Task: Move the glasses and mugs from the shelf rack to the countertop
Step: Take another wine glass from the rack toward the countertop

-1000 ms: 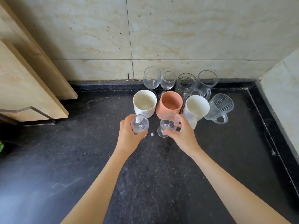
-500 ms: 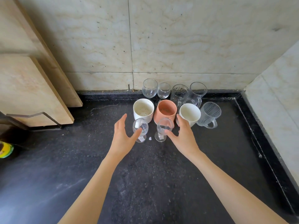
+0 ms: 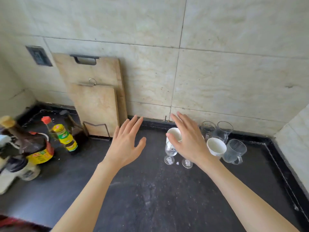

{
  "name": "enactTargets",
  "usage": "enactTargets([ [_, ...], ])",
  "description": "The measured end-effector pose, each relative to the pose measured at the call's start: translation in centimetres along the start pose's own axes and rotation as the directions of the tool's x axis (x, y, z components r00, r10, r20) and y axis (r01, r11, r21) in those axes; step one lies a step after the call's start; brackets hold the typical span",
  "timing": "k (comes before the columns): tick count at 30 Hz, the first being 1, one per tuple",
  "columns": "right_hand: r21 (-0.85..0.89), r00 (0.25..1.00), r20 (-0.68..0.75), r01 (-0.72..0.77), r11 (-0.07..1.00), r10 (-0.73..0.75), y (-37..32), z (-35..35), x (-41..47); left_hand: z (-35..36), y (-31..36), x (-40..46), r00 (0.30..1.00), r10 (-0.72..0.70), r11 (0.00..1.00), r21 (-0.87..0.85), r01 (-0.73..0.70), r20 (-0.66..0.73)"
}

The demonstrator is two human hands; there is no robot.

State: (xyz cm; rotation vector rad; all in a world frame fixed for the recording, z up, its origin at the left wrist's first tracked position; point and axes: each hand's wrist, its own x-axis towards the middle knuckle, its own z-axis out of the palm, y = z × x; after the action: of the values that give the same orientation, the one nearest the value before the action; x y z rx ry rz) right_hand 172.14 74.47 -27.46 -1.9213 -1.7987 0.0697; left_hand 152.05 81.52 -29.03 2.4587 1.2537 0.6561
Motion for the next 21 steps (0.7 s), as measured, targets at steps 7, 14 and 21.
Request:
enactTargets([
  [7,0.120,0.944,0.168,0.266,0.956,-0.284,-6.3,2.1,-4.5,-4.3,-1.3,-13.0,0.941,-0.319,0.938,0.103,0.330,-0.111],
  [14,0.267,0.810,0.210,0.491,0.829,-0.547,-15.9,2.1,-9.5,-9.5,0.6,-26.9,0.807,-0.515,0.818,0.116,0.564,-0.290],
  [21,0.407,0.594,0.198,0.674,0.617,-0.780,-29.2,3.5,-18.1,-15.5,1.7,-42.9,0.596,-0.639,0.656,0.060,0.752,-0.486],
])
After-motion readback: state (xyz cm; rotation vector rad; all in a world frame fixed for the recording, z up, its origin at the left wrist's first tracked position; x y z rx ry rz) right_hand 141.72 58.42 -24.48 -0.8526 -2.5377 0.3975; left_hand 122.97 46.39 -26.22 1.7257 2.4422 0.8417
